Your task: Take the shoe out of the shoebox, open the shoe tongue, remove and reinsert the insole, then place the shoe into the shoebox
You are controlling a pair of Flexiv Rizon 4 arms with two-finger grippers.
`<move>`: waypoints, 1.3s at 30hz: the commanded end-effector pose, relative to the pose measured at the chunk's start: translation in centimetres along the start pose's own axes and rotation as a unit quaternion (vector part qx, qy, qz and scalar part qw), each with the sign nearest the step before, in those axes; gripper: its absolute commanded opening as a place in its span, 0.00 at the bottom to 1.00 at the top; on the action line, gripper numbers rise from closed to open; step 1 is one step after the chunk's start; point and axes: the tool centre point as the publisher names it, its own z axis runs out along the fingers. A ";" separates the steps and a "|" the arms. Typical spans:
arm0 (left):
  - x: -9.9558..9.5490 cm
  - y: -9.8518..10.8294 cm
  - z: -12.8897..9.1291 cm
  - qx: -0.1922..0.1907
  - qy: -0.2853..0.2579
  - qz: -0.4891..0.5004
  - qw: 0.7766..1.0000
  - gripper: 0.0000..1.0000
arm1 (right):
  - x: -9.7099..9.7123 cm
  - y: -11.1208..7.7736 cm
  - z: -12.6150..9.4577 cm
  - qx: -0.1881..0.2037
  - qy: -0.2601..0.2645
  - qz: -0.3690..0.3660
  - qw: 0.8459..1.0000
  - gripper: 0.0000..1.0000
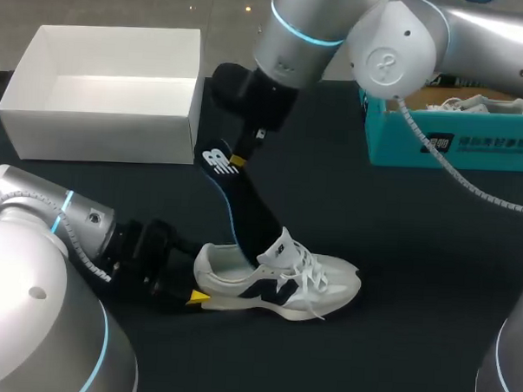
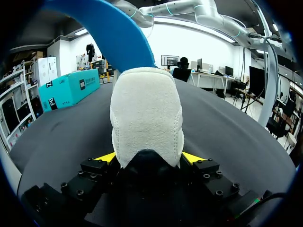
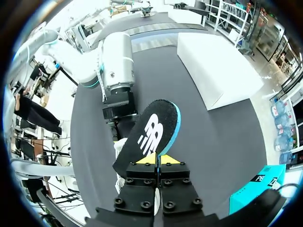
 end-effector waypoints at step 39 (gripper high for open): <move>0.3 0.6 0.8 -0.001 -0.001 0.000 1.000 0.00 | -3.0 3.8 -4.7 -0.018 -0.028 -0.007 0.999 0.00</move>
